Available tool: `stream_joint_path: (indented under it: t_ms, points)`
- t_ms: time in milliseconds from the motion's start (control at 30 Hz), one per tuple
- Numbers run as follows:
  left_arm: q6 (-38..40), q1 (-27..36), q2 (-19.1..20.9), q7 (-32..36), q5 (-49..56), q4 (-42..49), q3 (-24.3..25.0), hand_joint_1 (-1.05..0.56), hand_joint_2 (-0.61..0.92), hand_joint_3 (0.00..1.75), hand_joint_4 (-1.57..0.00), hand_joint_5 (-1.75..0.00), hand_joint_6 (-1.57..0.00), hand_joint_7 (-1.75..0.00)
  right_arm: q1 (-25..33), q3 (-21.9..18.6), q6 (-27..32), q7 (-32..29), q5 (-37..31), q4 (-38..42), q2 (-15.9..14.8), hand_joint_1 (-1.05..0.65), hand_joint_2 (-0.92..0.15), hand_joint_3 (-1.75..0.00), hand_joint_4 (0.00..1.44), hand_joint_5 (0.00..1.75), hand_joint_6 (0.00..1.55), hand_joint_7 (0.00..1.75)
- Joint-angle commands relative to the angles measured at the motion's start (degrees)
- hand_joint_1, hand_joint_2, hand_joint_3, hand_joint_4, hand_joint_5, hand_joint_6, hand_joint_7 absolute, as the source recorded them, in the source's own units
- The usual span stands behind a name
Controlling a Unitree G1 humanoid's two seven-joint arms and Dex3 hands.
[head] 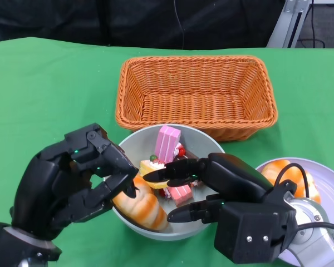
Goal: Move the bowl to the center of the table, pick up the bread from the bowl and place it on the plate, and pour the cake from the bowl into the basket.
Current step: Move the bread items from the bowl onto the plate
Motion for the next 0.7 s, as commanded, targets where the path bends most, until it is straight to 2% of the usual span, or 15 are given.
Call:
stream_joint_path:
  t_ms: [33,167,300,467,533,700]
  points:
    - [-0.6,-1.0,1.1,0.8,-0.2,0.1,1.7,-0.21,0.91,0.34,-0.74,-1.64,-0.79,-1.19,0.3,0.7,0.9,-0.5,-0.6,0.1,0.4,-0.62,-0.92,-0.03,0.77,0.11,0.64,0.00]
    - [-1.1,-1.7,1.9,0.6,0.4,0.7,2.9,-0.22,0.92,0.30,-0.73,-1.64,-0.79,-1.18,0.2,1.6,1.6,-1.0,-1.5,0.2,0.6,-0.60,-0.91,-0.02,0.79,0.12,0.64,0.00]
    - [-1.6,-2.8,3.1,0.2,0.7,1.8,4.5,-0.17,0.91,0.39,-0.70,-1.67,-0.75,-1.26,0.0,2.4,2.6,-1.1,-2.9,0.0,0.9,-0.56,-0.90,-0.01,0.78,0.11,0.64,0.00]
    - [-2.9,-3.9,3.1,1.3,2.0,3.4,6.0,-0.16,0.89,0.39,-0.72,-1.65,-0.75,-1.27,-0.2,3.0,2.4,-1.4,-3.7,0.3,0.9,-0.62,-0.92,-0.02,0.76,0.10,0.62,0.00]
    - [-3.3,-4.3,3.3,1.6,2.4,4.3,6.4,-0.16,0.84,0.49,-0.72,-1.66,-0.73,-1.30,-0.3,3.4,2.5,-1.7,-4.5,0.5,0.9,-0.64,-0.92,-0.03,0.74,0.08,0.61,0.00]
    - [-3.8,-5.2,3.4,1.8,2.1,5.7,7.3,-0.16,0.82,0.52,-0.72,-1.63,-0.74,-1.26,-0.2,4.1,2.5,-3.7,-6.8,0.9,1.3,-0.66,-0.92,-0.04,0.71,0.06,0.60,0.00]
